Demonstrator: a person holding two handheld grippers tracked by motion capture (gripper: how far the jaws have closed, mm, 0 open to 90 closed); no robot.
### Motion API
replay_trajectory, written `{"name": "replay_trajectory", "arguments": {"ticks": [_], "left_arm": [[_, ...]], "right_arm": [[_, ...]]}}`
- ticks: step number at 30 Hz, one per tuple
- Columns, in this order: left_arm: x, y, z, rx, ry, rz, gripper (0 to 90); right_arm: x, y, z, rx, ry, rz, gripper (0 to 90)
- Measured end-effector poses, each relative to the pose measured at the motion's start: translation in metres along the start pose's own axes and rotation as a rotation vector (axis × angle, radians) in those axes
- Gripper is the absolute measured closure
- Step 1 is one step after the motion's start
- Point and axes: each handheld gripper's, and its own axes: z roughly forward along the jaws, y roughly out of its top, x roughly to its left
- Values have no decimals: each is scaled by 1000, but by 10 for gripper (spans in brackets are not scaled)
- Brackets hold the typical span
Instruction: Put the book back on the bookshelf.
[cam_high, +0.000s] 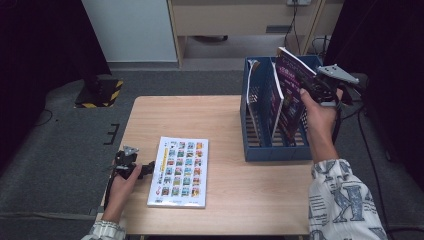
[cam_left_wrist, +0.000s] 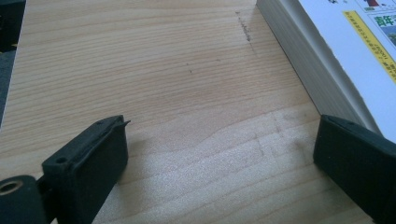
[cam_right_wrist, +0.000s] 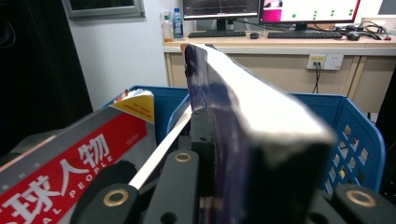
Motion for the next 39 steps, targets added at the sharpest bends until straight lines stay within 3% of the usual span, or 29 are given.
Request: {"name": "replay_trajectory", "arguments": {"ticks": [24,39], "left_arm": [[-2,0,0,0,-3,2,25],[-2,0,0,0,-5,4,25]], "right_arm": [[-2,-28,17,1,-43,9,840],[-1,-44,23,-3,-56,-24,839]]}}
